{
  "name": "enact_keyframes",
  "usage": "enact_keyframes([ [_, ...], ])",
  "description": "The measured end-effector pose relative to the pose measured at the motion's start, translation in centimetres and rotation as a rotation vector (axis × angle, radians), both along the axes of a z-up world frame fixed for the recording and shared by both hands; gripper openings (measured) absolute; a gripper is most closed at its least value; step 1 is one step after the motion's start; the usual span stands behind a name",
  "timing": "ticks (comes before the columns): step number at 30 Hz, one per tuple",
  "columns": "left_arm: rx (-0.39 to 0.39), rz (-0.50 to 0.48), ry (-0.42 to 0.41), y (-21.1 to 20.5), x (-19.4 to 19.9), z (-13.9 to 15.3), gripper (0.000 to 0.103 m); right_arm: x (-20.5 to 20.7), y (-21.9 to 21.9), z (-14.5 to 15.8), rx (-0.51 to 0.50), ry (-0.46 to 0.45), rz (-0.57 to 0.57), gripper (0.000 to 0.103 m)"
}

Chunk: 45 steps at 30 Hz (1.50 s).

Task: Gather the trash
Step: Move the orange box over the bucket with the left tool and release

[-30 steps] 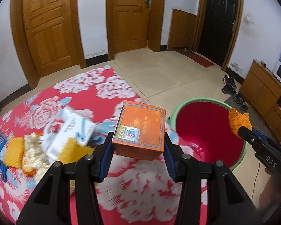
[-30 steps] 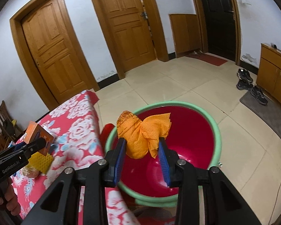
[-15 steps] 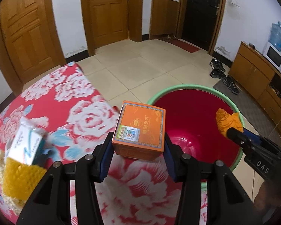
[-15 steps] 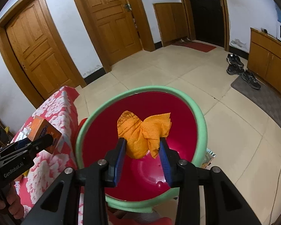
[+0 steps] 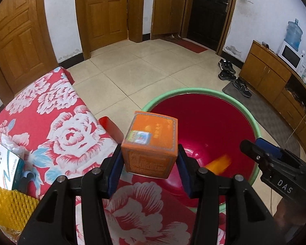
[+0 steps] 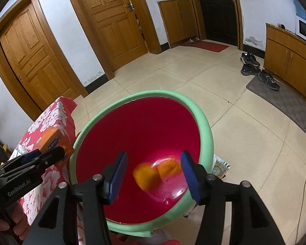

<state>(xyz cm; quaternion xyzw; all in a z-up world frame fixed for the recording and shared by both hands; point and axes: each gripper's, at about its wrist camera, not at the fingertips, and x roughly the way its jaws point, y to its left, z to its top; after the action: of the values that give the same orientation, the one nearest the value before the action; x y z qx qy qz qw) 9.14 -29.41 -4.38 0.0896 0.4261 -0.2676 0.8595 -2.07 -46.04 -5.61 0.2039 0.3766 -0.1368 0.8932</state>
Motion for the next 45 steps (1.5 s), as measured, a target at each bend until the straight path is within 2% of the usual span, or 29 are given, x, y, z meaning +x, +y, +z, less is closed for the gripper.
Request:
enact_keyframes([
  [3, -0.017, -0.010, 0.009, 0.1, 0.0, 0.1, 0.058, -0.1, -0.1, 0.1, 0.006, -0.007, -0.003, 0.065],
  [11, -0.025, -0.014, -0.013, 0.5, -0.5, 1.3, 0.058, -0.6, 0.2, 1.1, 0.006, -0.022, -0.011, 0.066],
  [20, -0.055, 0.026, -0.018, 3.0, -1.3, 2.9, 0.058, -1.4, 1.9, 3.4, -0.004, -0.056, 0.010, 0.069],
  [29, -0.077, 0.107, -0.036, 7.3, -2.1, 4.5, 0.058, -1.6, 4.5, 5.0, 0.004, -0.079, 0.061, 0.070],
  [45, -0.067, 0.289, -0.056, 16.0, -3.6, 6.1, 0.058, -1.7, 10.1, 6.9, 0.004, -0.105, 0.173, 0.075],
])
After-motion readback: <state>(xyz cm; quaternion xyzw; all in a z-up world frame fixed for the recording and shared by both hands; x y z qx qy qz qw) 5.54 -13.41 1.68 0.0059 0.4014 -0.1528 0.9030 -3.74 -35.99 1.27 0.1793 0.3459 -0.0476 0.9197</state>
